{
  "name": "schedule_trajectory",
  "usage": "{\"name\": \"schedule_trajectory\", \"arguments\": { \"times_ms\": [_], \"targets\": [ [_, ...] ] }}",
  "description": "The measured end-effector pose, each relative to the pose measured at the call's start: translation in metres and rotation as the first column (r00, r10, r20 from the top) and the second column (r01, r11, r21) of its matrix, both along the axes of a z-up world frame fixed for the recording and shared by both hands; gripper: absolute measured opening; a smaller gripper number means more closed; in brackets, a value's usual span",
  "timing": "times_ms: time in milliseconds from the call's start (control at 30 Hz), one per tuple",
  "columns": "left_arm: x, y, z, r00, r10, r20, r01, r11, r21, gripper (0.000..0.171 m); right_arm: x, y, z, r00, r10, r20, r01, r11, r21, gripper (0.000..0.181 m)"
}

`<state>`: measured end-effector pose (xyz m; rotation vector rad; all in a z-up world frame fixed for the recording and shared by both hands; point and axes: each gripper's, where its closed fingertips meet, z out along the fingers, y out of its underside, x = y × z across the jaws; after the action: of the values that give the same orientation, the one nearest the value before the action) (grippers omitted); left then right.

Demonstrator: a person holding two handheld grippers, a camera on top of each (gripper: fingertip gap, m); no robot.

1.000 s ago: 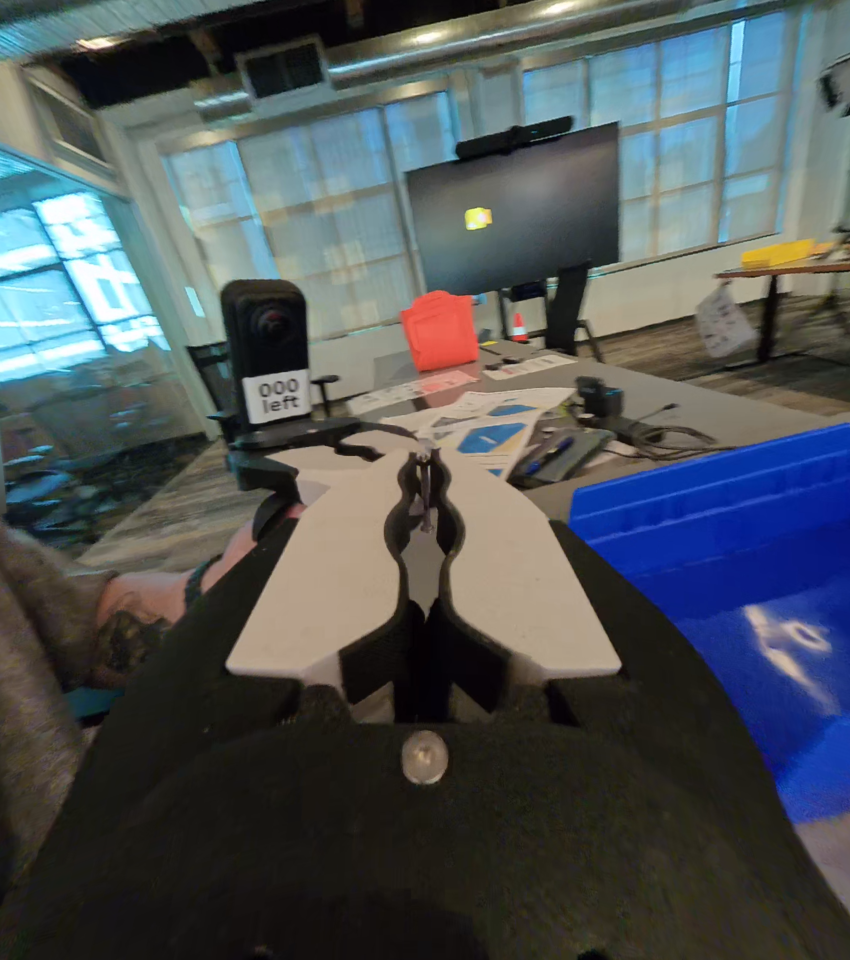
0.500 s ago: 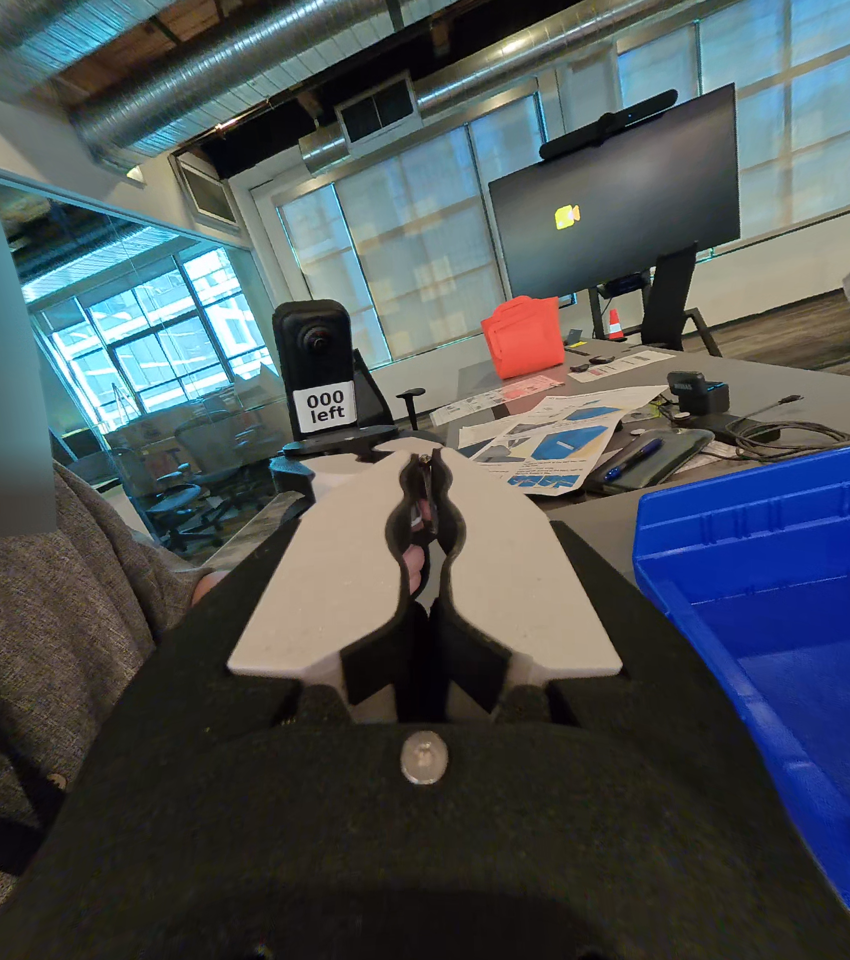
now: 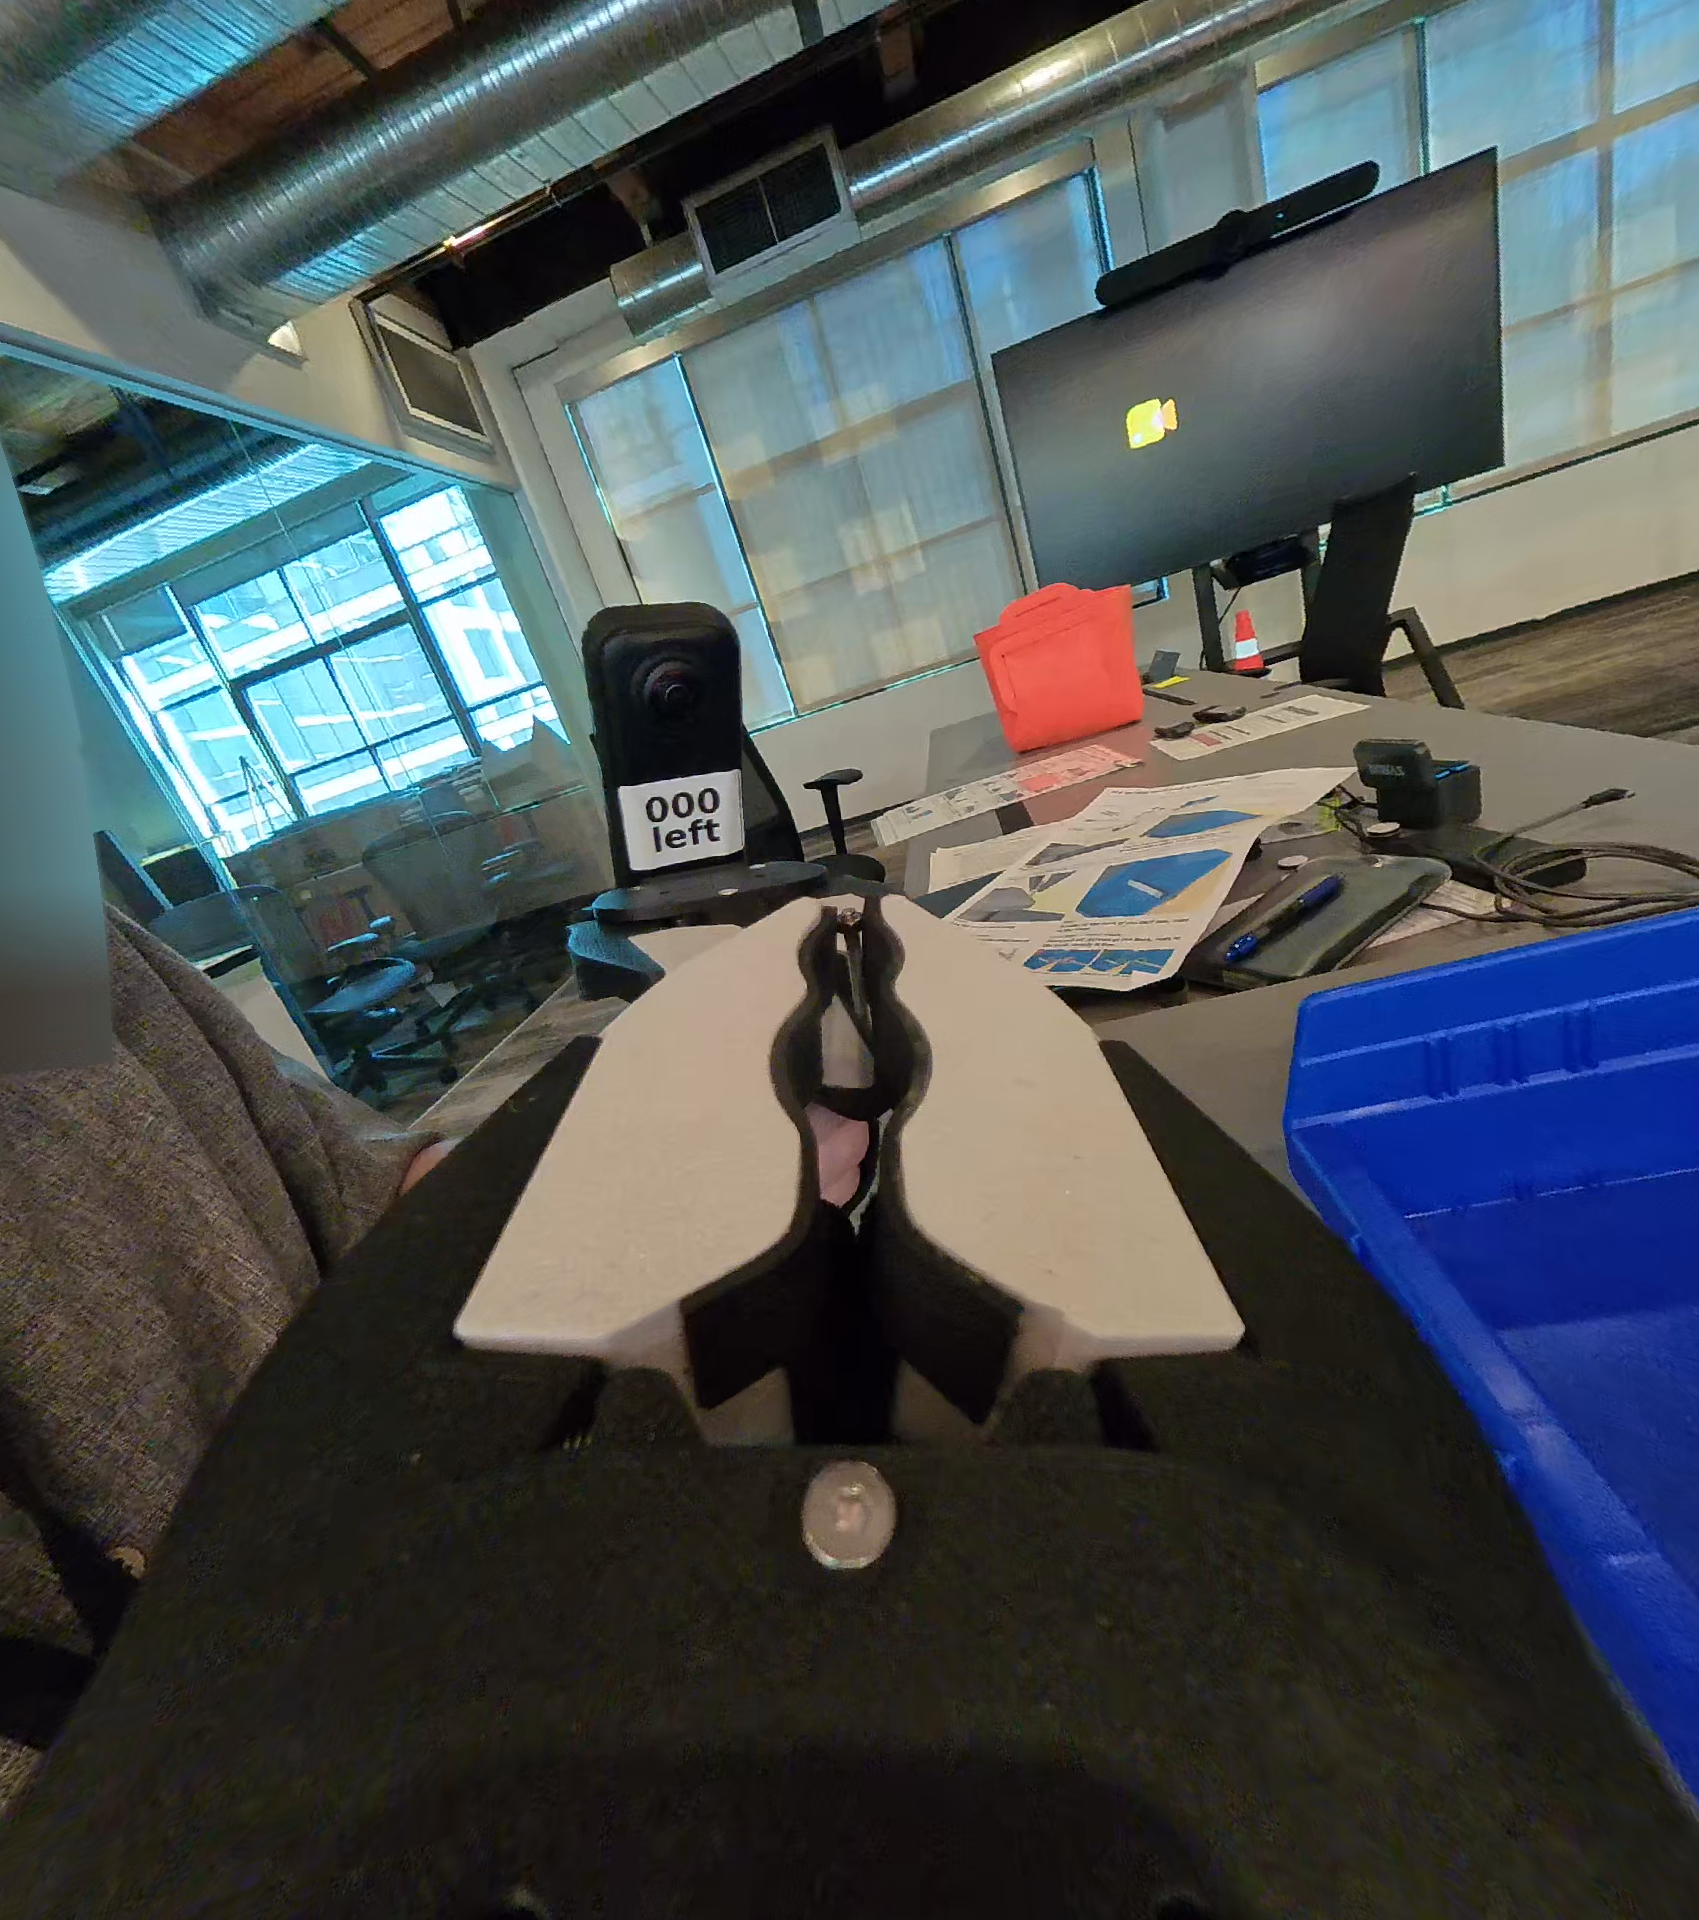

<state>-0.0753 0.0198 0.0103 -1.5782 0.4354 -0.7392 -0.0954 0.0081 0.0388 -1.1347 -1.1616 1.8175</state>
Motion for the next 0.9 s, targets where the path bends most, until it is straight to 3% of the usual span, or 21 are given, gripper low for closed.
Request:
{"name": "schedule_trajectory", "arguments": {
  "times_ms": [267,467,800,900],
  "targets": [
    [0.003,-0.001,-0.005,0.999,-0.001,-0.040,0.001,1.000,-0.001,0.002,0.001,-0.001,-0.005,0.999,0.033,0.009,-0.033,0.999,-0.025,0.004],
    [0.008,-0.006,-0.006,0.994,-0.093,0.057,0.096,0.994,-0.053,0.002,0.004,-0.004,-0.008,0.997,0.075,0.009,-0.075,0.997,-0.024,0.004],
    [0.014,-0.013,-0.006,0.994,-0.093,-0.051,0.092,0.995,-0.030,0.002,0.013,-0.013,-0.004,0.955,0.284,-0.086,-0.295,0.940,-0.170,0.005],
    [0.022,-0.022,-0.003,0.984,-0.167,-0.060,0.167,0.986,-0.005,0.002,0.021,-0.022,-0.001,0.920,0.370,-0.132,-0.388,0.909,-0.153,0.005]
  ]
}}
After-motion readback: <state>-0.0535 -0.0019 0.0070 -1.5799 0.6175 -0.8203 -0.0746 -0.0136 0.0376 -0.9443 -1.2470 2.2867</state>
